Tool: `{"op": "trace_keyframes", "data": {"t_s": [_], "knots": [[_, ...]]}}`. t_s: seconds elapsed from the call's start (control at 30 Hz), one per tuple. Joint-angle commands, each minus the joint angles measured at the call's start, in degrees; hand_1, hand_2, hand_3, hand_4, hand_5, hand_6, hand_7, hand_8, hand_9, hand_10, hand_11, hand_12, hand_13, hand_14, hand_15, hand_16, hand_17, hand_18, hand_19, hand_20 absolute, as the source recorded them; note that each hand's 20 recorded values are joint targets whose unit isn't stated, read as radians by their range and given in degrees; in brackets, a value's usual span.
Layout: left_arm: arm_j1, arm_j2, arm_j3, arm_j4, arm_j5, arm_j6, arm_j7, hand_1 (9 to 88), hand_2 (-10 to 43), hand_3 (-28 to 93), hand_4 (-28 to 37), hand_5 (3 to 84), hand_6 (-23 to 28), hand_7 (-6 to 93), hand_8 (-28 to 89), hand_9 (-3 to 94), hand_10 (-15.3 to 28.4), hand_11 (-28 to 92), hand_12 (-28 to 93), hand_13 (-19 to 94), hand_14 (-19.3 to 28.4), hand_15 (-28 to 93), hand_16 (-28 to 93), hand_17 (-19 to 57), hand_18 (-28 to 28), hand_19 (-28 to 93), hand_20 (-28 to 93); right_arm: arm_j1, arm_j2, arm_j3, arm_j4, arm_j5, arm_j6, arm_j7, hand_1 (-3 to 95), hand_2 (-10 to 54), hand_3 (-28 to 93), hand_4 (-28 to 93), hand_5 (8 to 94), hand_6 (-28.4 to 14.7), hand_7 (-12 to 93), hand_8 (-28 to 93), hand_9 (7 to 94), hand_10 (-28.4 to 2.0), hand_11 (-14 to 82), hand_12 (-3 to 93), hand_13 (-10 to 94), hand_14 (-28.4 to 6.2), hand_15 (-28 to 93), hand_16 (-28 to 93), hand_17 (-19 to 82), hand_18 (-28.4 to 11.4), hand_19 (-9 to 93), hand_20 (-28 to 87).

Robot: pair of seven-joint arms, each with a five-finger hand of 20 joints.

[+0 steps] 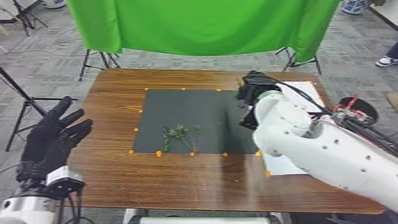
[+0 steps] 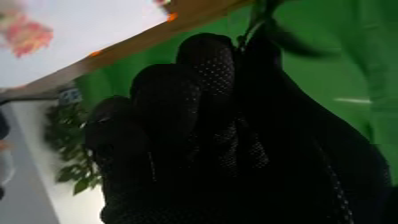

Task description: Arrange flowers

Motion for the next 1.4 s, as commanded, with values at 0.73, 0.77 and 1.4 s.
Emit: {"op": "trace_keyframes", "data": {"t_s": [0.73, 0.77, 1.4], "knots": [[-1.41, -2.01, 0.8, 0.04, 2.01, -0.65, -3.19, 29.8, 9.6, 61, -21.5, 31.8, 7.5, 8.0, -8, 26.0, 18.3, 24, 10, 19, 26.8, 55, -13, -7.4, 27.2, 55, -1, -14.06, -1.19, -1.02, -4.58, -1.65, -1.31, 2.79, 50.9, 1.6, 82, -28, 64.3, -4.3, 55, 17, 79.2, -10.8, 49.8, 27.9, 77, -9.2, 73, 18, 49, -19.3, 93, 36], [-1.34, -1.97, 0.83, 0.08, 2.02, -0.79, -3.17, 29.8, 9.6, 61, -21.5, 31.8, 7.5, 8.0, -8, 26.0, 18.3, 24, 10, 19, 26.8, 55, -13, -7.4, 27.2, 55, -1, -13.62, -1.16, -1.42, -4.38, -1.51, -1.02, 2.76, 50.9, 1.5, 82, -28, 64.4, -4.2, 54, 17, 79.2, -10.8, 49.7, 27.8, 77, -9.1, 73, 18, 49, -19.4, 93, 36], [-1.75, -2.69, 1.3, 0.15, 2.72, -1.01, -3.92, 29.9, 9.7, 62, -21.4, 31.9, 7.6, 8.3, -8, 26.0, 18.3, 24, 10, 19, 26.9, 55, -13, -7.4, 27.2, 55, -1, -11.42, -1.33, -3.34, -3.87, -3.89, 1.8, 4.56, 50.9, -3.2, 78, -28, 65.9, -4.2, 50, 14, 79.8, -10.6, 46.1, 28.2, 76, -9.2, 71, 18, 48, -19.5, 93, 31]]}}
